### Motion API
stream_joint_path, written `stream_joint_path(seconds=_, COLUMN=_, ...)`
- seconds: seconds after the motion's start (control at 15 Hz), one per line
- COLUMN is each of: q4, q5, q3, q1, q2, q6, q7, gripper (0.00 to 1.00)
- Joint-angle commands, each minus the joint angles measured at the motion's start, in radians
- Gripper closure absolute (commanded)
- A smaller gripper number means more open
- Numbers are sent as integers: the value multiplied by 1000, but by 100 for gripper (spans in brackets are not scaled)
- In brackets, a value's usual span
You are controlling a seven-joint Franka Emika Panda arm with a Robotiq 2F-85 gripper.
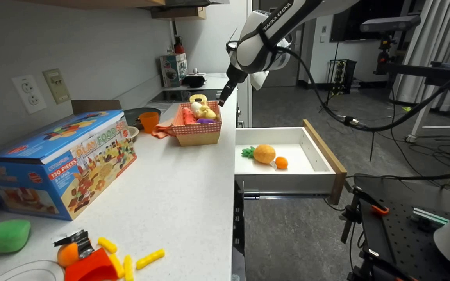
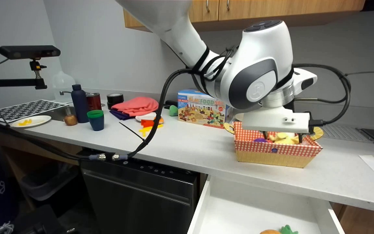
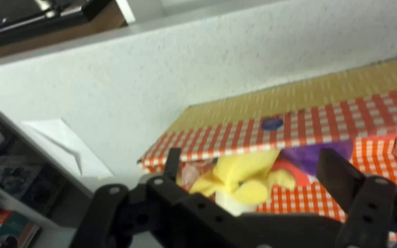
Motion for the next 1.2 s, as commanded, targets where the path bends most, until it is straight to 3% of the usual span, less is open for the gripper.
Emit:
stream_joint_path(seconds=0.0, q4=-69, q5=84, q3=3, q1=-47, q2=34, q6=-44, q7=-57, gripper=0)
stream_joint_path(seconds=0.53, q4=-41, q5=70, q3=-109, q1=-46, q2=206, q6=-78, q7=49, gripper=0)
stream_joint_path(seconds=1.0, q4=39, q5=83, q3=-97, q1=-72, q2=309, q6=-272, q7=19, gripper=0)
stream_joint_path(seconds=1.13, q4=70, q5=90, q3=-96, q1=-69, q2=331, q6=-305, q7=22, gripper=26)
